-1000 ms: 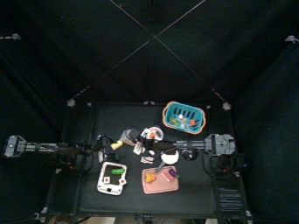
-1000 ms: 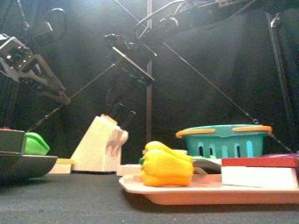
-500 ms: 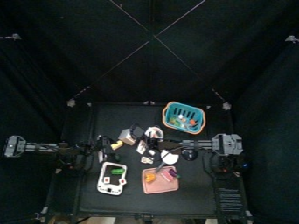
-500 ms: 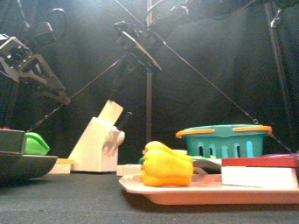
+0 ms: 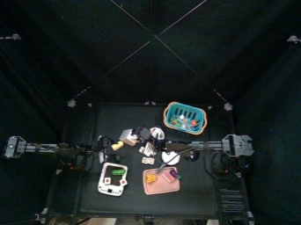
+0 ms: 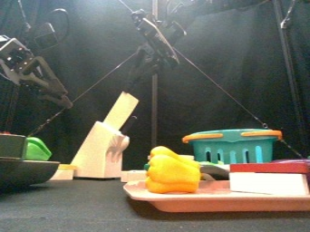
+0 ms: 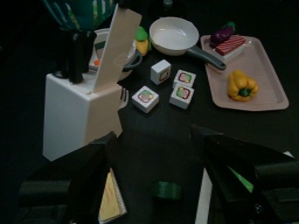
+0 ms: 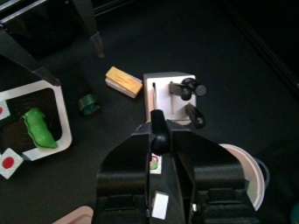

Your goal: Grab cleaver

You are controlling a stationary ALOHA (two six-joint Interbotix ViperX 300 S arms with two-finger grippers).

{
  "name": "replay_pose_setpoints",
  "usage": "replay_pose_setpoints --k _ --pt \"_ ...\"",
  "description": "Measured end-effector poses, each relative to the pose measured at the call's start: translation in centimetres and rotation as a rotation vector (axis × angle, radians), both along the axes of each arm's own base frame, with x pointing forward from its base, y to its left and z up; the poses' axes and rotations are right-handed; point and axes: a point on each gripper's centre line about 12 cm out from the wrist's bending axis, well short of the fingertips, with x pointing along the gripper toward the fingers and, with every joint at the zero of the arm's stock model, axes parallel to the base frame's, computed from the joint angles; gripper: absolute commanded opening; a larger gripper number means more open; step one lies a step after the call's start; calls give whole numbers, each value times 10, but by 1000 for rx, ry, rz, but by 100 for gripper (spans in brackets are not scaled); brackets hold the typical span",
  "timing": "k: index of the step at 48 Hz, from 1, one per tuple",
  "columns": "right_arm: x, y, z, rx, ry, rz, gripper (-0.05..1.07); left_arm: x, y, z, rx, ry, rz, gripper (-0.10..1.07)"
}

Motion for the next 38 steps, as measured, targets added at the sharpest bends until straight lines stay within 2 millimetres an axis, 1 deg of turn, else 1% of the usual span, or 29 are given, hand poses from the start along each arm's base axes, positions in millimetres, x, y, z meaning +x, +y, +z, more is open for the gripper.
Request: replay_pose_setpoints --k 25,38 --pt "-26 17 22 -3 -47 39 31 0 0 -1 0 2 0 100" --pt "-41 29 21 2 -59 77 31 0 0 -1 0 2 0 100"
